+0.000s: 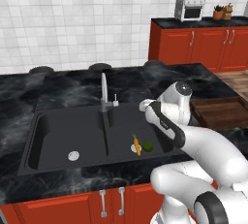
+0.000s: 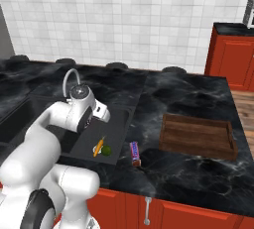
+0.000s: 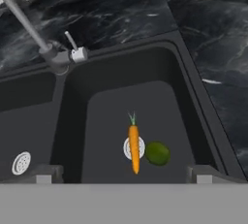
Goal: Pick up all produce items and place them in the sink. Turn on the sink faucet to wash them. Then turn the sink off and put them in the tray.
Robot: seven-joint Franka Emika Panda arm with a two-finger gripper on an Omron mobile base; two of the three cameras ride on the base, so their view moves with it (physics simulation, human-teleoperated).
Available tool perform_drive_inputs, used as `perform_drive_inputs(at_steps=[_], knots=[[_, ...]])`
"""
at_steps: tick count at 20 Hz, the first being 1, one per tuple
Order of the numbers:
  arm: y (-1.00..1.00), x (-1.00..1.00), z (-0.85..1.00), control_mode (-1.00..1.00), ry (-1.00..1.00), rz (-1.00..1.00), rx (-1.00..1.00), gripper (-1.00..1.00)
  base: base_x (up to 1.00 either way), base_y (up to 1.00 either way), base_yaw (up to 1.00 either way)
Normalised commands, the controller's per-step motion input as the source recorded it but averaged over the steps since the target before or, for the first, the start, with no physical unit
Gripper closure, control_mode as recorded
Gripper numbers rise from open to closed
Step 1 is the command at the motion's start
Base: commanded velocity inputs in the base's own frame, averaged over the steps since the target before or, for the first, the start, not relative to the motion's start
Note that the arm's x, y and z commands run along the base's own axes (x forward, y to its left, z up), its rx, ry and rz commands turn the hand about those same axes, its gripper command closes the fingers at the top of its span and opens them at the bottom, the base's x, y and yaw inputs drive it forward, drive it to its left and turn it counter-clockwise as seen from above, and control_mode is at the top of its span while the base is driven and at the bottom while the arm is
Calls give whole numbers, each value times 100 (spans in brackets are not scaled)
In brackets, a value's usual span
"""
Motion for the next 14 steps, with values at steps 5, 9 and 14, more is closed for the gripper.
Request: perform_drive_inputs(at_steps=[5, 9, 14], knots=[[8, -1, 24, -100, -16, 9, 0, -100, 0, 0, 0], [1, 2, 0, -100, 0, 1, 0, -100, 0, 0, 0], [0, 15, -2, -100, -17, 20, 0, -100, 0, 0, 0]])
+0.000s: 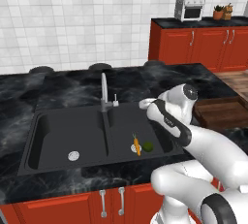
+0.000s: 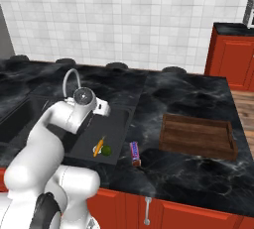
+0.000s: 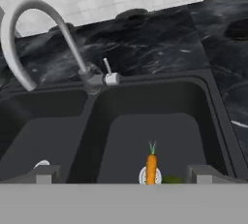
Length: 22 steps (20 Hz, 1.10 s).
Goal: Pick up all produce items and place them in the sink. Turn on the sink faucet to wash them. Then turn the sink off and put them in the tray.
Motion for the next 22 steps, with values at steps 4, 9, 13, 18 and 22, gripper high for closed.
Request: perform_drive_inputs(at_steps=[4, 9, 13, 18, 22], knots=[[0, 20, -10, -100, -26, 31, 0, -100, 0, 0, 0], [7, 29, -20, -100, -15, 38, 0, -100, 0, 0, 0], [8, 25, -16, -100, -10, 34, 0, -100, 0, 0, 0], [6, 20, -5, -100, -16, 28, 0, -100, 0, 0, 0], [0, 11, 0, -100, -25, 16, 0, -100, 0, 0, 0]])
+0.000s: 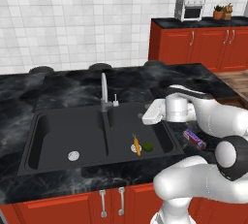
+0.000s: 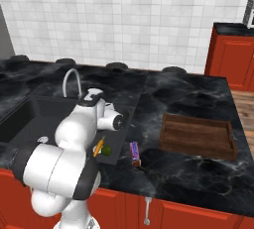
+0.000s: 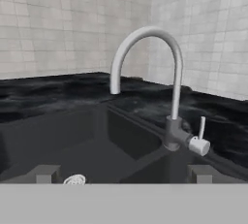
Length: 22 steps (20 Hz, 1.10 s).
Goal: Pick up all produce items and place them in the sink. Turn on the sink faucet to wash them. Then turn the sink off and put them in the tray.
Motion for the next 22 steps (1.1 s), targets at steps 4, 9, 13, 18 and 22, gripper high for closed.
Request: perform_drive_inputs(at_steps=[4, 9, 13, 18, 22], knots=[[0, 22, 0, -100, -17, 12, 0, -100, 0, 0, 0], [2, 32, 0, -100, -9, 10, 0, -100, 0, 0, 0], [2, 42, 0, -100, -3, 7, 0, -100, 0, 0, 0], [12, 45, 0, -100, 0, 5, 0, -100, 0, 0, 0], [19, 43, -8, -100, -2, 4, -1, -100, 0, 0, 0]])
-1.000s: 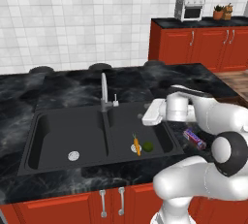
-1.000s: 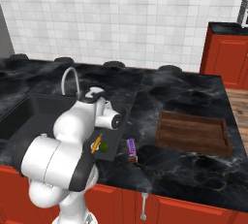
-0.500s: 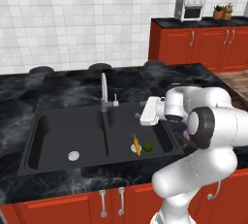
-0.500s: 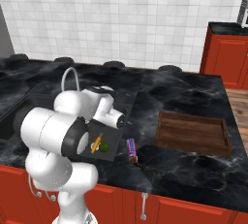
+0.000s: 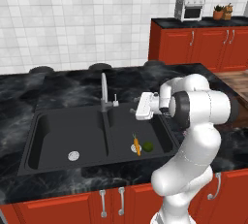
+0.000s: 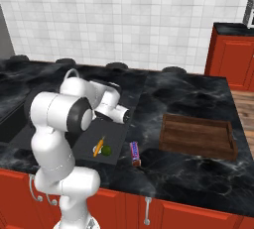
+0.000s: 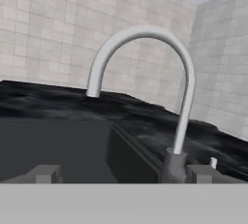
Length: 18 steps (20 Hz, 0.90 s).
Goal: Pick up all produce items and place them in the sink. Turn on the sink faucet to wash them. Then turn the sink off and put them in the tray.
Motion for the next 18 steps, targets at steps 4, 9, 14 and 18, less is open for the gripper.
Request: perform_drive_inputs(at_steps=[4, 9, 14, 18], knots=[[19, 47, -10, -100, -2, 3, -2, -100, 0, 0, 0], [23, 45, -21, -100, 0, 1, -5, -100, 0, 0, 0], [25, 46, -21, -100, 0, 0, -6, -100, 0, 0, 0], [5, 42, -8, -100, -1, 0, -4, -100, 0, 0, 0]])
